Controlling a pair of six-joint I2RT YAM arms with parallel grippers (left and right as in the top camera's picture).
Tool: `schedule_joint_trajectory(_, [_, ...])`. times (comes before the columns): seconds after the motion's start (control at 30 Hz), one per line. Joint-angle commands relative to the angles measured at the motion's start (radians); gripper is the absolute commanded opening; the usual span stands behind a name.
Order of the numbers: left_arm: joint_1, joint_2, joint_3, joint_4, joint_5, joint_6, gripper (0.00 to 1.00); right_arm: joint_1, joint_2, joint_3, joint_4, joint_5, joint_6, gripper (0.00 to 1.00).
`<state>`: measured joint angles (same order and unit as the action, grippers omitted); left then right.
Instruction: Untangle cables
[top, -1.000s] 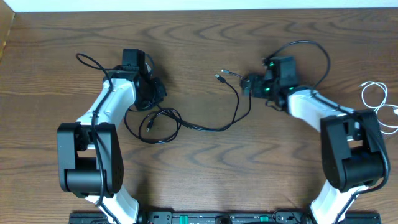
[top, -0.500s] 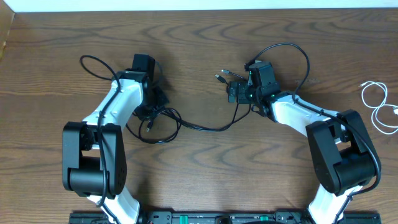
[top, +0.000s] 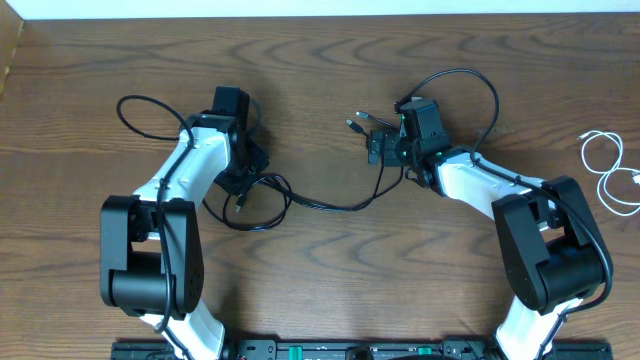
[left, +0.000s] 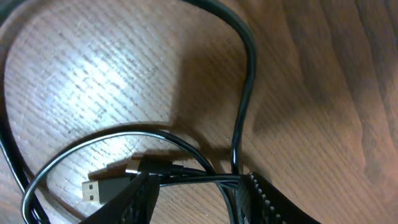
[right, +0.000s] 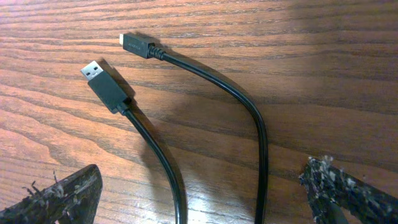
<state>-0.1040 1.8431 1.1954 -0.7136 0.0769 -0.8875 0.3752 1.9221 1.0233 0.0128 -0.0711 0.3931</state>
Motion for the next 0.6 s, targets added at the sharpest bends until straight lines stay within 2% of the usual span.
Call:
schedule_joint_trajectory(0.0, [-0.002,0.01,-0.016,-0.022,-0.017,-0.176,0.46,0.005,0.013,-0.011,0.002,0.013,-0.008,0.99])
schedule_joint_trajectory(0.1, [-0.01,0.013,-0.016,-0.045,-0.017,-0.317,0.46,0.005,0.013,-0.011,0.002,0.013,-0.009,0.99])
schedule_joint_trajectory(0.27, [-0.045,0.015,-0.02,-0.049,-0.014,-0.476,0.46,0.004,0.013,-0.011,0.002,0.013,-0.009,0.99])
schedule_joint_trajectory(0.57, [-0.072,0.016,-0.023,-0.029,-0.092,-0.636,0.47,0.004,0.013,-0.011,0.002,0.013,-0.009,0.99])
